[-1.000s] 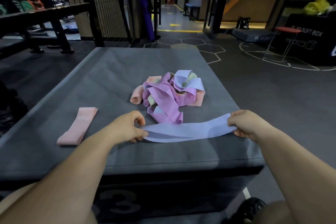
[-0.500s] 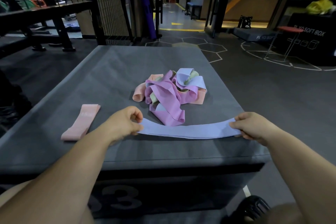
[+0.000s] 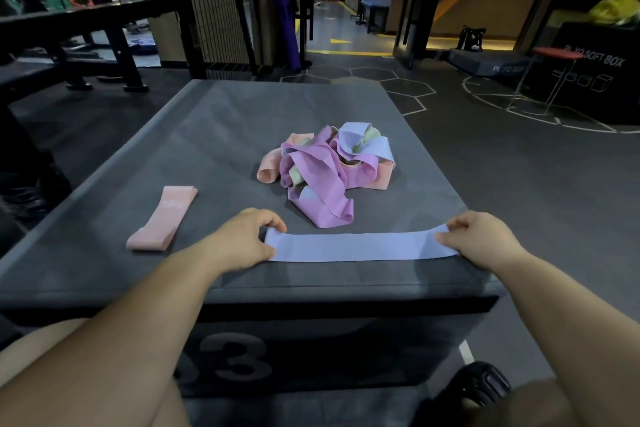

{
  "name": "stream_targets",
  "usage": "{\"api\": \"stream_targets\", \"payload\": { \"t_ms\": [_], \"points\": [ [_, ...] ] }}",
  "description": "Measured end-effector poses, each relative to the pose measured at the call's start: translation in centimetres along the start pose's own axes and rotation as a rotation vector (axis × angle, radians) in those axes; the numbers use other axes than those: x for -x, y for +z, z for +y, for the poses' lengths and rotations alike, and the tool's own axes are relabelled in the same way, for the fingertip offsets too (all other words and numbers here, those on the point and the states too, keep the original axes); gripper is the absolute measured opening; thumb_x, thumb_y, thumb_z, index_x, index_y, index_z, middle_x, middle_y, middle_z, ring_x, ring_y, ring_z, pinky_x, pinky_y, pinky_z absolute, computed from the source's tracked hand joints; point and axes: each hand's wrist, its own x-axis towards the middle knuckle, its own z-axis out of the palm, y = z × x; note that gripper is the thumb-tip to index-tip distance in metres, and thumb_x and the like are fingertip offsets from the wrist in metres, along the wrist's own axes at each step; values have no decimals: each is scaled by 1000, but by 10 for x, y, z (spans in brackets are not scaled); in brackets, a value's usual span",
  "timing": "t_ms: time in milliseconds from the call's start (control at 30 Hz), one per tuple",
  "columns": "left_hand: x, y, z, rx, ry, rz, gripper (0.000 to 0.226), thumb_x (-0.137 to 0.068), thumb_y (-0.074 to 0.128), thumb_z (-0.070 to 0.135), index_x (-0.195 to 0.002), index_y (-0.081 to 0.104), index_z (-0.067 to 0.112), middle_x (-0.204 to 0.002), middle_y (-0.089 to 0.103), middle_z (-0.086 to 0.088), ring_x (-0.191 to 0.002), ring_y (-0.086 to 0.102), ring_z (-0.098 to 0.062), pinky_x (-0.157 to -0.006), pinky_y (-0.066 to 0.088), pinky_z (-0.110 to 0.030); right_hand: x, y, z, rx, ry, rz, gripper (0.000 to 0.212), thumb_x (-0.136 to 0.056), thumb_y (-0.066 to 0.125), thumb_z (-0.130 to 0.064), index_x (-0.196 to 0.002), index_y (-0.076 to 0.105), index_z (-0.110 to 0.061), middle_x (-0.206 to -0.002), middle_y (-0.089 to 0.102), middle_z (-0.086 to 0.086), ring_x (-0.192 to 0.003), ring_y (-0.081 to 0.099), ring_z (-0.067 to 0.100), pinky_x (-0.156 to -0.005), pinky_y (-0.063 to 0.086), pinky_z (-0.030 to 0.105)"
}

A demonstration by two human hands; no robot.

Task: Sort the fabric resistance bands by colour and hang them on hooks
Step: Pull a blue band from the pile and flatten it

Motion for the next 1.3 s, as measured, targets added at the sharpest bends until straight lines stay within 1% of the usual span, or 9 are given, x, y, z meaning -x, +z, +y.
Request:
{"api": "stream_targets", "payload": {
  "t_ms": [100,233,367,433,533,667,767,867,1300],
  "points": [
    [-1,3,-5,-42,15,-14,32,-80,66,11,-98,56,36,-110,46,6,-73,53,-9,-62,40,-19,3,1,-2,75,1,9,22,-83,69,-30,-103,64,-23,-100,65,-2,-93,58,21,-79,43,30],
    [-4,10,-10,-131,1,51,29,-81,63,16,-103,60,35,-113,45,10,-112,43,-18,-96,37,-26,5,4,-5,190,-74,134,34,-89,59,-27,-122,63,-22,-125,57,7,-112,54,31,-90,45,37],
    [1,23,3,-199,137,236,24,-90,54,28,-112,61,31,-128,49,16,-128,36,-17,-101,31,-31,12,20,-20,205,-354,123,28,-94,56,-20,-120,67,-21,-125,59,4,-122,48,29,-102,41,40],
    [6,32,11,-242,220,246,36,-92,43,39,-123,59,30,-138,46,17,-134,31,-13,-106,30,-35,18,32,-30,221,-528,60,27,-94,58,-17,-118,68,-22,-123,61,0,-122,49,26,-105,39,39],
    [9,44,15,-368,240,128,43,-100,37,44,-143,39,37,-155,25,17,-146,10,-11,-118,12,-38,26,51,-46,311,-729,-43,34,-93,49,-23,-122,66,-23,-126,61,-2,-123,51,26,-104,41,43],
    [7,51,11,-454,195,-16,57,-101,24,52,-153,6,38,-161,-3,17,-147,-14,-9,-120,-8,-41,34,68,-57,377,-843,-166,65,-87,21,-51,-138,53,-27,-143,49,-6,-137,39,18,-112,34,41],
    [7,51,10,-479,178,-74,60,-100,20,56,-153,-3,39,-160,-12,16,-146,-19,-10,-120,-9,-44,36,72,-56,466,-849,-236,73,-87,7,-61,-152,30,-33,-160,23,-10,-149,14,12,-121,8,33],
    [6,51,9,-504,182,-90,61,-100,20,56,-152,-4,39,-160,-13,15,-147,-18,-11,-120,-8,-43,35,71,-54,502,-819,-282,54,-104,22,-49,-155,14,-35,-163,7,-13,-151,-1,8,-120,-6,29],
    [5,49,10,-515,164,-129,61,-99,19,58,-152,-6,40,-160,-13,17,-147,-16,-9,-120,-9,-42,26,42,-20,539,-629,-291,54,-105,21,-44,-156,5,-35,-163,-2,-15,-150,-9,6,-120,-10,31]
  ]
}}
